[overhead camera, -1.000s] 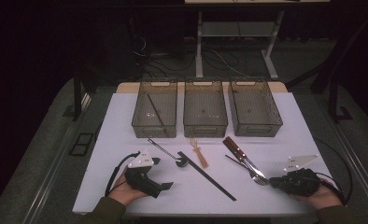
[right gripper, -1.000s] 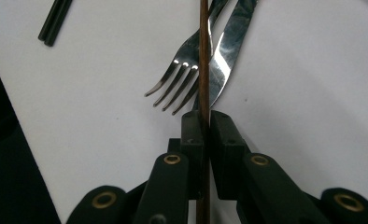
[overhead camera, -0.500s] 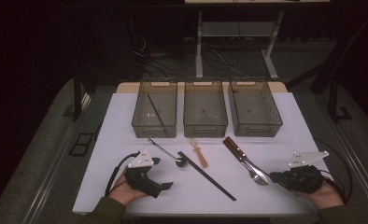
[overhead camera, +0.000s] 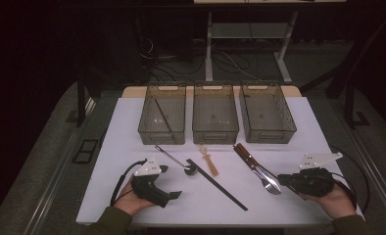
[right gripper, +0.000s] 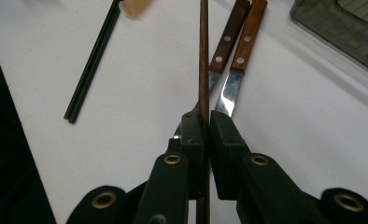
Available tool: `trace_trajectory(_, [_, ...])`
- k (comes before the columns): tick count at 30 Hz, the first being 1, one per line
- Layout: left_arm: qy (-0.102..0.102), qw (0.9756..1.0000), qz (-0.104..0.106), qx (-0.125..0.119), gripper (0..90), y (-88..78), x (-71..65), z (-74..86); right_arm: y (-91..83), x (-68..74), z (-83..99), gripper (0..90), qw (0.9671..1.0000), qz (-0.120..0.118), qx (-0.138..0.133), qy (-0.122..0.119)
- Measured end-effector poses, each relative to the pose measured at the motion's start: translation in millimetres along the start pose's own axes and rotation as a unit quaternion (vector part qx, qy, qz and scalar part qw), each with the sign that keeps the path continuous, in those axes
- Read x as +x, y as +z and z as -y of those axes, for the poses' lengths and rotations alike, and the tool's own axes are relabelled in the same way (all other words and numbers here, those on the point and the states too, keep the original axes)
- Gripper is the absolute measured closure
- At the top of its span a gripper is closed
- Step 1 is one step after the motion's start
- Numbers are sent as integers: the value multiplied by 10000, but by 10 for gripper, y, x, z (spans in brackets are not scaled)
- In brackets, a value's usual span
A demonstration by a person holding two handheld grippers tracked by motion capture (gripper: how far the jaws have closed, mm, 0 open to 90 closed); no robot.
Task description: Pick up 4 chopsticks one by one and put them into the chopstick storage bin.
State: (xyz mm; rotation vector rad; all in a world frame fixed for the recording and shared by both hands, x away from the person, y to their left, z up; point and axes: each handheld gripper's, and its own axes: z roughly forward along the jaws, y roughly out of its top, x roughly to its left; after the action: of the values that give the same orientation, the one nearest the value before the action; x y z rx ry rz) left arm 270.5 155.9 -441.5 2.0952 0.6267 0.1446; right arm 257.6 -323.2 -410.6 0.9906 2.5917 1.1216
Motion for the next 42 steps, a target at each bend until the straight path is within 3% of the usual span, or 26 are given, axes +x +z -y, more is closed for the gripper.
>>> trace_trajectory(15, [-56, 10000, -12, -64, 0, 5, 1, 4, 123, -14, -305, 840, 9996, 34, -290, 20])
trace_trajectory(42, [-4, 10000, 2, -63, 0, 3, 6, 0, 479, 41, -851, 840, 9977, -151, -658, 69])
